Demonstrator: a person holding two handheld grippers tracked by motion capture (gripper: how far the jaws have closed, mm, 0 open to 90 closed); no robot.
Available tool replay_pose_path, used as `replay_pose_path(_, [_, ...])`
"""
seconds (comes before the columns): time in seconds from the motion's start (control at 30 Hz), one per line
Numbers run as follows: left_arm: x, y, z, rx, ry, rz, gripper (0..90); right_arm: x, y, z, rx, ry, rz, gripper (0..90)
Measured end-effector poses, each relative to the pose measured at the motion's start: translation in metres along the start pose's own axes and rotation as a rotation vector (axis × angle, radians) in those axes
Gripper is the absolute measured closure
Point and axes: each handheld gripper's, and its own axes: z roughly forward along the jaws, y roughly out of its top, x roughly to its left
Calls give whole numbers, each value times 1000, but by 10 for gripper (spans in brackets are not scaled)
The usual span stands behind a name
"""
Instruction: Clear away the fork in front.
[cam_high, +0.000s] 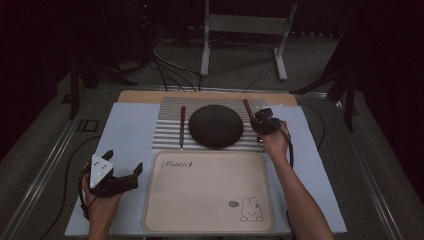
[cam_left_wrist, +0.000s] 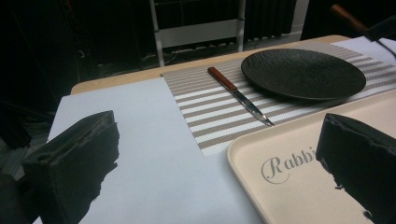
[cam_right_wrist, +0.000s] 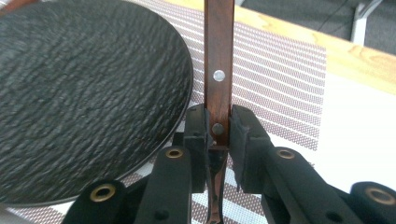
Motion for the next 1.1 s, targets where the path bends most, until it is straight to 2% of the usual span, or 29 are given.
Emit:
replay_pose_path(0.27, [-1, 0, 1, 9, 1, 1, 0, 2, 2, -25, -74, 16, -28, 780])
replay_pose_path(0.6, [-8, 2, 3, 13, -12, 8, 0, 12, 2, -57, -168, 34, -70, 780])
replay_pose_path(0.93, [-10, 4, 6, 12, -17, 3, 0, 26, -3, -70, -221, 38, -129, 780])
replay_pose_path(1.1, [-16, 11, 9, -8, -33, -7, 0, 34, -5, -78, -244, 55, -152, 780])
